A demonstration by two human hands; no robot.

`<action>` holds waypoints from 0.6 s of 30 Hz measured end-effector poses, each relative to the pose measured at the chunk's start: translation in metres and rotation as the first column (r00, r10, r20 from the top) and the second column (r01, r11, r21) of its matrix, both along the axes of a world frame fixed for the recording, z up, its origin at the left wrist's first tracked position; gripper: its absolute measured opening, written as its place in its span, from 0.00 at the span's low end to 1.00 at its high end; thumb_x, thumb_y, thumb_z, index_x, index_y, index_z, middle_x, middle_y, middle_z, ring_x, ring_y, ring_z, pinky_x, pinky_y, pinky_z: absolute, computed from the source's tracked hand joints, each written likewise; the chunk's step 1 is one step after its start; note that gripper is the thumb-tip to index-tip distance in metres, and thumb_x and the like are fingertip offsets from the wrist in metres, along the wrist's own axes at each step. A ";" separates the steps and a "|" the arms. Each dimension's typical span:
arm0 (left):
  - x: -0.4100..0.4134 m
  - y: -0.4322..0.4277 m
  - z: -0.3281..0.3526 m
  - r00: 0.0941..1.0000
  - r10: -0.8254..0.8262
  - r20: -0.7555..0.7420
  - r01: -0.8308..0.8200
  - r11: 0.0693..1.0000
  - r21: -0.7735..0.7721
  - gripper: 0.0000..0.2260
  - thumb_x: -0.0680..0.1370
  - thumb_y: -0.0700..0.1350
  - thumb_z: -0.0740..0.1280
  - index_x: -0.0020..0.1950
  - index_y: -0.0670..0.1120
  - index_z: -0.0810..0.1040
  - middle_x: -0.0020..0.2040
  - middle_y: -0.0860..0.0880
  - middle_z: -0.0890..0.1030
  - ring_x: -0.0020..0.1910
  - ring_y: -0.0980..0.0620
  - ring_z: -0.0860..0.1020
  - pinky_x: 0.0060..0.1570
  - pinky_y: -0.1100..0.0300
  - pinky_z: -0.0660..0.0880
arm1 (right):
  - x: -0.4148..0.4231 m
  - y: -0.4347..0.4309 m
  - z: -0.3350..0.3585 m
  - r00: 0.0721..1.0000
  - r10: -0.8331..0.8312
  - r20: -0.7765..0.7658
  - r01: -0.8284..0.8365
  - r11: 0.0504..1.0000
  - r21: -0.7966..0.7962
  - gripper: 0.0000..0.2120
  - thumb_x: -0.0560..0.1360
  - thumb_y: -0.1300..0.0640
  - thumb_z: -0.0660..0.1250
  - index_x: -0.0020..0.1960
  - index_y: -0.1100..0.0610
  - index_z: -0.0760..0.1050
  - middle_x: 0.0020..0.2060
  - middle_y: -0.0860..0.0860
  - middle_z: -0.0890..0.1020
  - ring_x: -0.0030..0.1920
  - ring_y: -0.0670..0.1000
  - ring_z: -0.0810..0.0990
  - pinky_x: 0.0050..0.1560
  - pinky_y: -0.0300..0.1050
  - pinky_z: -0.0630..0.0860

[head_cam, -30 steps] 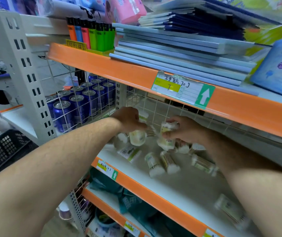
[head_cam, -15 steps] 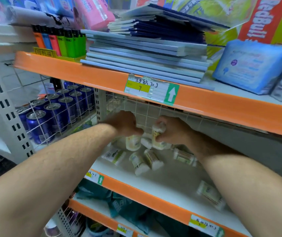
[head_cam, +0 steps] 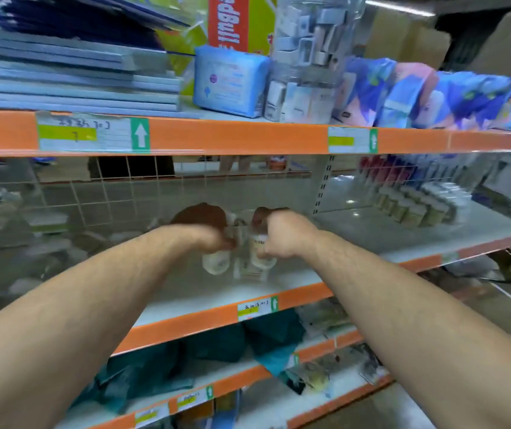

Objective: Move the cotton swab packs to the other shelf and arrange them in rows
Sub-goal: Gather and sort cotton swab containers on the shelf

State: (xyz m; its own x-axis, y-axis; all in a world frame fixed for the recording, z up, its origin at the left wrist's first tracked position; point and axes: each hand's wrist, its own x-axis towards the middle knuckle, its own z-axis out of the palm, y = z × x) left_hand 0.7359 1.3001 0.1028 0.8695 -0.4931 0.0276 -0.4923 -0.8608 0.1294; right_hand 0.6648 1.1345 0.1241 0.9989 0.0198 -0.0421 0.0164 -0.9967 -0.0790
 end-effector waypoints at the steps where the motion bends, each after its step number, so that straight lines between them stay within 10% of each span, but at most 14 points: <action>1: -0.006 -0.021 0.001 1.000 -0.031 -0.002 0.031 0.999 0.025 0.17 0.70 0.63 0.70 0.42 0.50 0.76 0.42 0.51 0.80 0.39 0.51 0.76 0.37 0.61 0.71 | -0.010 -0.018 -0.001 0.999 -0.038 0.019 0.037 0.999 0.003 0.21 0.67 0.50 0.73 0.58 0.54 0.75 0.47 0.52 0.81 0.47 0.56 0.80 0.41 0.44 0.75; 18: -0.128 -0.402 0.008 0.894 -0.444 0.067 0.435 0.893 0.114 0.21 0.69 0.62 0.69 0.34 0.44 0.73 0.31 0.48 0.74 0.33 0.46 0.75 0.31 0.59 0.69 | -0.212 -0.362 -0.003 0.854 -0.519 0.045 0.515 0.854 0.077 0.27 0.62 0.48 0.78 0.55 0.52 0.70 0.49 0.50 0.77 0.49 0.55 0.78 0.47 0.49 0.78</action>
